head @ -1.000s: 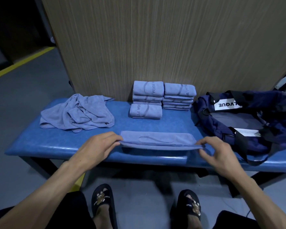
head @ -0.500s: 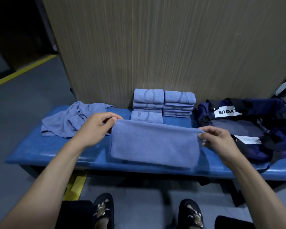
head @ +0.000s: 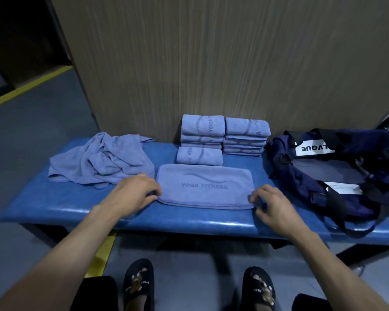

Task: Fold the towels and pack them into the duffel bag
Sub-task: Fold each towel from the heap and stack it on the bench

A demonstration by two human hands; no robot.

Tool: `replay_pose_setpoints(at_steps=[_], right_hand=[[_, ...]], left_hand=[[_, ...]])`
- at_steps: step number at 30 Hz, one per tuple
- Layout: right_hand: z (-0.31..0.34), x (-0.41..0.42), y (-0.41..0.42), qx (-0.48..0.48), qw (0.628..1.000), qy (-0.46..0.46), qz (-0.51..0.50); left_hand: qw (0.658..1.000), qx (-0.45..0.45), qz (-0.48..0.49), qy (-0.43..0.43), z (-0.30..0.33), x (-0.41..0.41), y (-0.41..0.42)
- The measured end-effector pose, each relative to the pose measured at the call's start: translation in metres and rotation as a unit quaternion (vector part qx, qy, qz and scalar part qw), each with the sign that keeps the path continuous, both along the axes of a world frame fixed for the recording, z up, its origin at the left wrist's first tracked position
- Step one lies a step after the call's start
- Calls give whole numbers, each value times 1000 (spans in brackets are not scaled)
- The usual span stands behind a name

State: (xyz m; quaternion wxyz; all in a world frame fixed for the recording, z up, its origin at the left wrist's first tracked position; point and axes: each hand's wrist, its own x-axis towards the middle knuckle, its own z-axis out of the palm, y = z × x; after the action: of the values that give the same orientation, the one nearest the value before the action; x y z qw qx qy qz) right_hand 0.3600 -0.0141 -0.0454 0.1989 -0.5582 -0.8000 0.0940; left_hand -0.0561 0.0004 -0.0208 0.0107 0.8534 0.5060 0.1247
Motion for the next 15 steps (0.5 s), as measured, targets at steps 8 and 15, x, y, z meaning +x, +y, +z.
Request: replay_pose_setpoints(at_steps=[8, 15], right_hand=[[5, -5, 0, -11, 1000, -6, 11], [11, 0, 8, -63, 998, 22, 15]], left_hand=[[999, -19, -27, -32, -2, 21, -6], [998, -49, -27, -24, -10, 29, 3]])
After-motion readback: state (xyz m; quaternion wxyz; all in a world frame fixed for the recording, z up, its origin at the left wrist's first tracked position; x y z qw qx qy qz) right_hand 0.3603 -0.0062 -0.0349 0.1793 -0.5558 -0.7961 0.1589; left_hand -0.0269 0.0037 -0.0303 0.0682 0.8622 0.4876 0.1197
